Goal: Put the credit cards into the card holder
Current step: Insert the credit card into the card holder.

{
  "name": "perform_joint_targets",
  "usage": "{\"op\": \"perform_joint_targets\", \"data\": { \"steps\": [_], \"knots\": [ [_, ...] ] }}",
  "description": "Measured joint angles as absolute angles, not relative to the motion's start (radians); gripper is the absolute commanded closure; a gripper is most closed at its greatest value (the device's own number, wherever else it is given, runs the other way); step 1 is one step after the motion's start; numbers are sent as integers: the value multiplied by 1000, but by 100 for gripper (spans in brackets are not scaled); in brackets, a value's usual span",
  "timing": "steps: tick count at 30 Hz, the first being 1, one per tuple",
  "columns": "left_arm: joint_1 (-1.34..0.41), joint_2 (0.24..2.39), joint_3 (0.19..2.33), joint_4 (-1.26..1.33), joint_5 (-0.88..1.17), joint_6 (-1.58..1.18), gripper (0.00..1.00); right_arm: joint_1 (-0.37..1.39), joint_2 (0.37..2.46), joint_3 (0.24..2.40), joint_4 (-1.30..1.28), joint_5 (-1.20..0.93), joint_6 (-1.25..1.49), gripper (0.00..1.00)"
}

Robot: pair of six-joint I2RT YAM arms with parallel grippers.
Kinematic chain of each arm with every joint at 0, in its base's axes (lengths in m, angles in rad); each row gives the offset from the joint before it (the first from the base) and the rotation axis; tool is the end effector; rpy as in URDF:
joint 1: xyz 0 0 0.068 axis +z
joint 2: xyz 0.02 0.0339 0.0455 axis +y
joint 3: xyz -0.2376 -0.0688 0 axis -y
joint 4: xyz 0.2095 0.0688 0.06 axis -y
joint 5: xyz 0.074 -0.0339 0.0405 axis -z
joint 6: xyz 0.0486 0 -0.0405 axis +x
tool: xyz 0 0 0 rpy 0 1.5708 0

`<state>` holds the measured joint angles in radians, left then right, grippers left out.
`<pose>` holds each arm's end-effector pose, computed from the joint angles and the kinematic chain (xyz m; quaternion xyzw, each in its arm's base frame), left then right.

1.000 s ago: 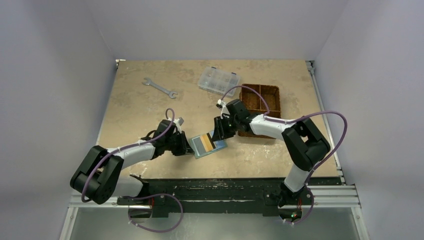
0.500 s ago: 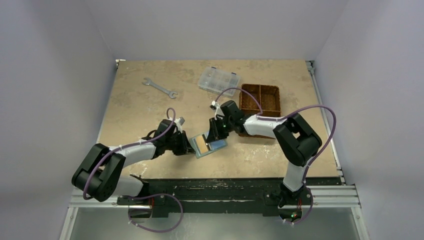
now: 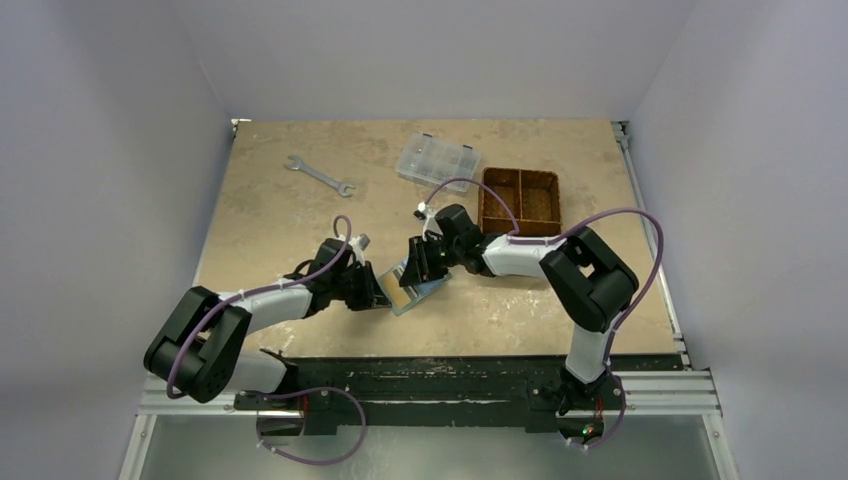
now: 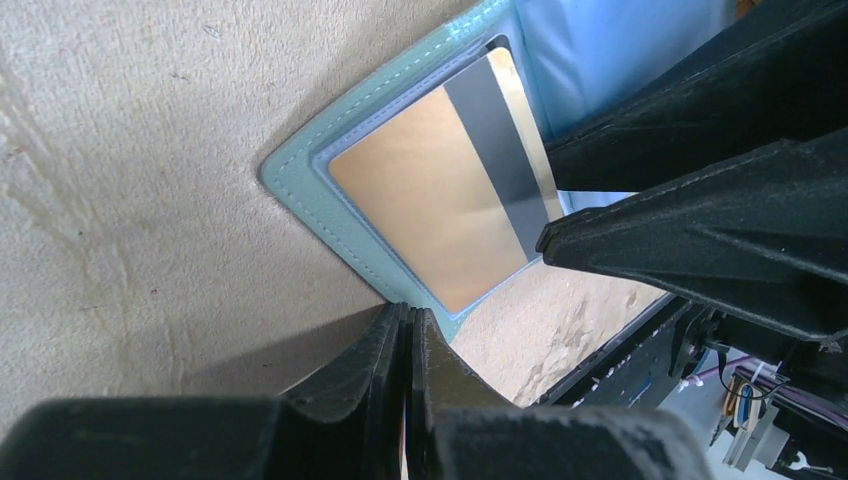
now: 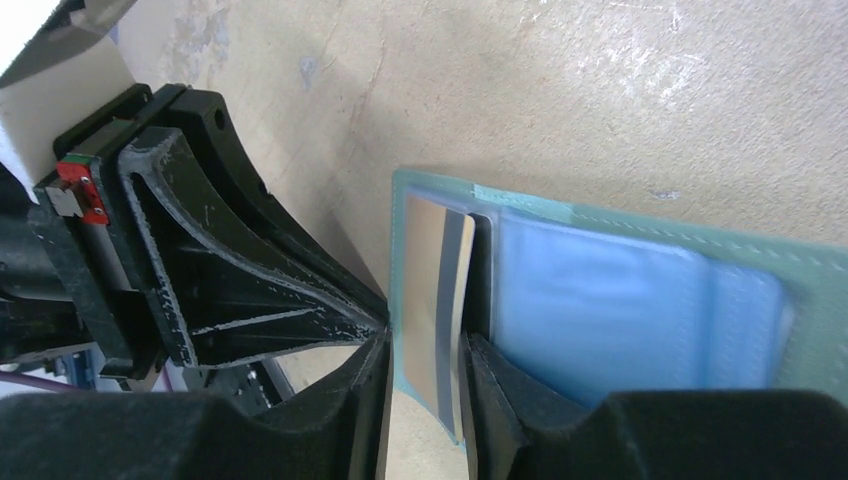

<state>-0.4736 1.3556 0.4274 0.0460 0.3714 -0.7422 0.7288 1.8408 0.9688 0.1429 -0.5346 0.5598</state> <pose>0.1865 -0.1154 0.1218 -0.0621 0.9251 -0.3321 0.1730 0.2449 0.2519 0.1435 -0.1818 0.8681 0.4294 0.1702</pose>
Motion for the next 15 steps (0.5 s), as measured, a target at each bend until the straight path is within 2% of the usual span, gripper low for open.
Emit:
{"op": "perform_joint_targets", "data": {
  "steps": [4,6,11,15],
  "knots": [
    [-474,1346,433,21,359,-740,90,736,1816,980,58,-511,527,43],
    [-475,1327,442,-21,336,-734,81,748,1772,996,-36,-475,495,35],
    [-474,1243,474,-160,266,-710,66,746,1556,1066,-234,-332,420,28],
    [-474,1211,536,-243,244,-705,52,594,1357,1077,-270,-265,382,22]
  ]
}}
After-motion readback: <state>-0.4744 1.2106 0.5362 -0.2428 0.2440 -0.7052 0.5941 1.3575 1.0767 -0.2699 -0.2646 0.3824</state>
